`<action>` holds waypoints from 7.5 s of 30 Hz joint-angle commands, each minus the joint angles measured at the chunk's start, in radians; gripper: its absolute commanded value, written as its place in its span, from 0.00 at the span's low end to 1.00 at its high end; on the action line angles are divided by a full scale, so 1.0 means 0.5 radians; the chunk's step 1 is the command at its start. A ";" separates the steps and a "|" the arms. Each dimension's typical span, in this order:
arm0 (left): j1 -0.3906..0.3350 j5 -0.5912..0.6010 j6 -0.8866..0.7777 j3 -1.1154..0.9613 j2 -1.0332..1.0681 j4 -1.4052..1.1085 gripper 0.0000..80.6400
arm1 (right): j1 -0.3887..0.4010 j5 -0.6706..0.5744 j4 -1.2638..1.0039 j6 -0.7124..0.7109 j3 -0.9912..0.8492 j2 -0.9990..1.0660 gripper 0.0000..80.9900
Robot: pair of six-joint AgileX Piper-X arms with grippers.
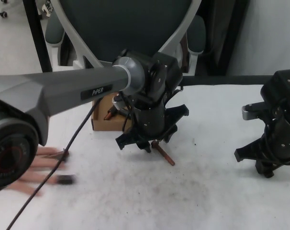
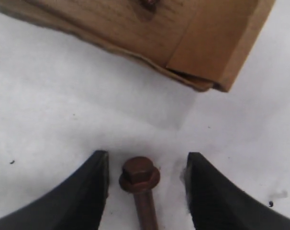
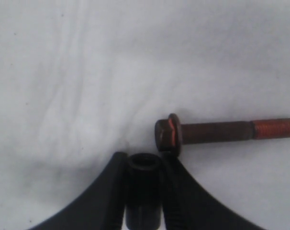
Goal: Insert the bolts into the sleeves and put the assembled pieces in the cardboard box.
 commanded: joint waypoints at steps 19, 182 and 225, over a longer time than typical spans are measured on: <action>0.012 -0.195 0.677 0.011 0.090 0.076 0.00 | -0.014 0.003 0.034 -0.014 0.004 0.009 0.00; -0.037 0.968 1.243 3.292 -2.370 -3.883 0.01 | 1.576 -0.452 -3.446 -0.284 1.647 -0.997 0.00; -0.041 1.279 1.770 3.292 -2.370 -3.589 0.01 | 1.576 -0.443 -3.528 -0.284 1.647 -0.997 0.00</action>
